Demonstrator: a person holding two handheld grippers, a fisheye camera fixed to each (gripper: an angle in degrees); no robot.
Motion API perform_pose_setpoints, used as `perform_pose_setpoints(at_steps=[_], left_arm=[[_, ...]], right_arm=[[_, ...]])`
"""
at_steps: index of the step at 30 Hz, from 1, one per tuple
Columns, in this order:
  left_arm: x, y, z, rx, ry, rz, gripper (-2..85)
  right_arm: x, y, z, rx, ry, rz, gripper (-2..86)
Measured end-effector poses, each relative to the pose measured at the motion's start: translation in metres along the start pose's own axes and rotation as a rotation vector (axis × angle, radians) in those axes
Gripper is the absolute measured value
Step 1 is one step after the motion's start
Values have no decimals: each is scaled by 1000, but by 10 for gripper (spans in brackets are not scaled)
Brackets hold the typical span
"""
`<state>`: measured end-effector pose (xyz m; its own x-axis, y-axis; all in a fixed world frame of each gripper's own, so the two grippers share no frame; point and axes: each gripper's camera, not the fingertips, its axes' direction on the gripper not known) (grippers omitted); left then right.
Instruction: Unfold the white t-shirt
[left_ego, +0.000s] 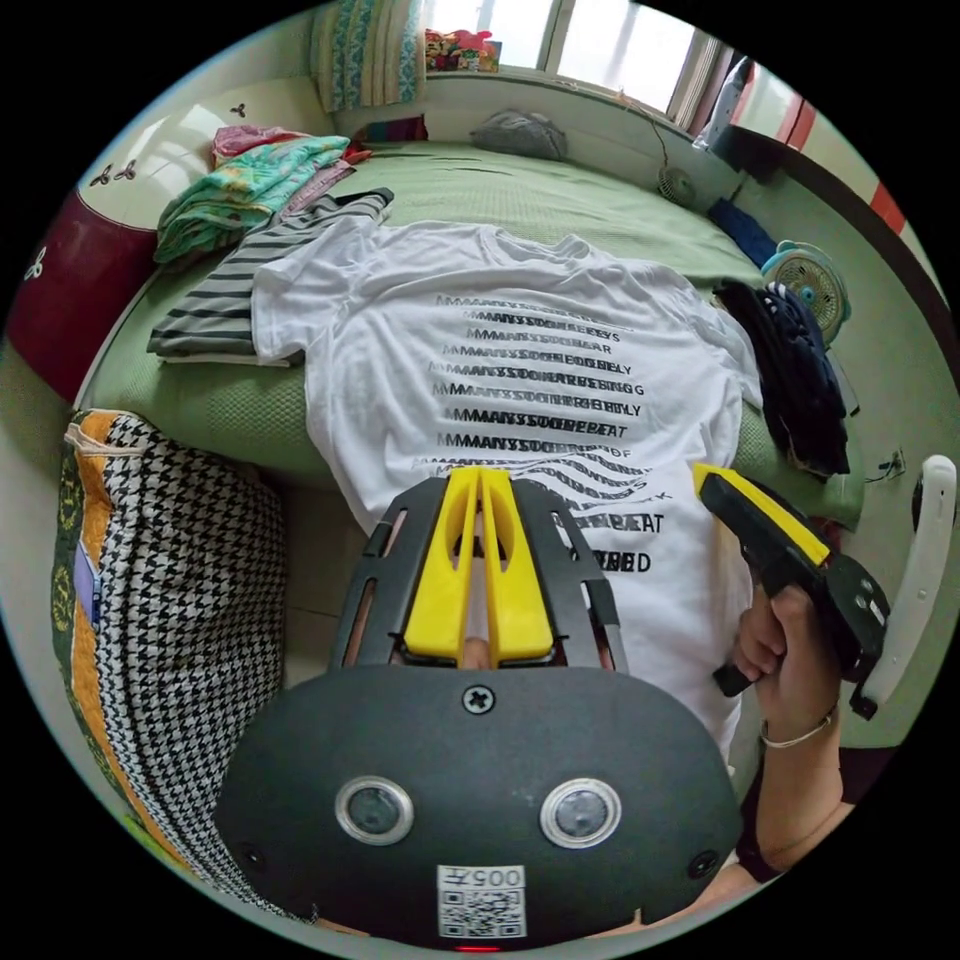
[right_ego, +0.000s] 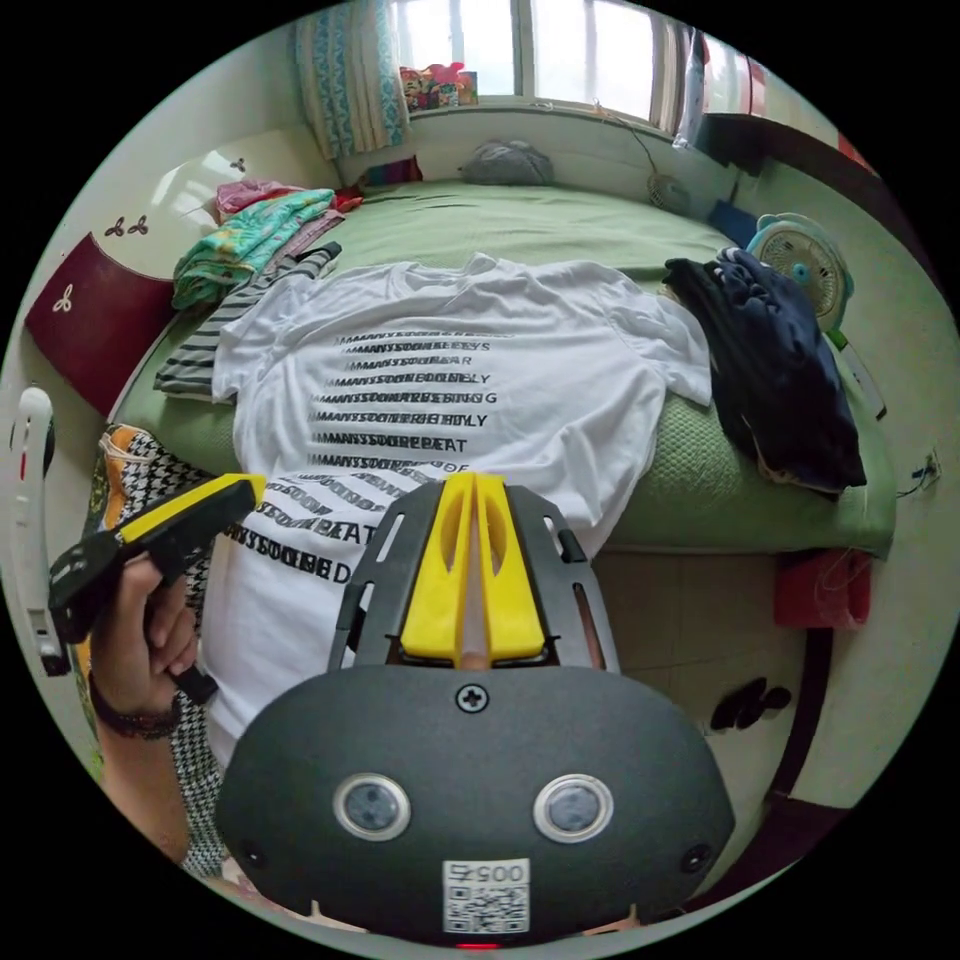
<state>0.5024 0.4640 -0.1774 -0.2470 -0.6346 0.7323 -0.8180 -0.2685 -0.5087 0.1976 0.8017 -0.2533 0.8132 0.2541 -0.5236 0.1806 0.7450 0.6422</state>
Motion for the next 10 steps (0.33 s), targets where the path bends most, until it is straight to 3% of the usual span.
perform_pose_setpoints(at_steps=[5,10], left_arm=[[-39,-15,-7,11,143,8,31],[-99,-35,-23,122,80,-77,56]], right_arm=[[-5,-26,5,-99,-88,-46,-9],[-51,-69,-7,46,-155,-221,11]])
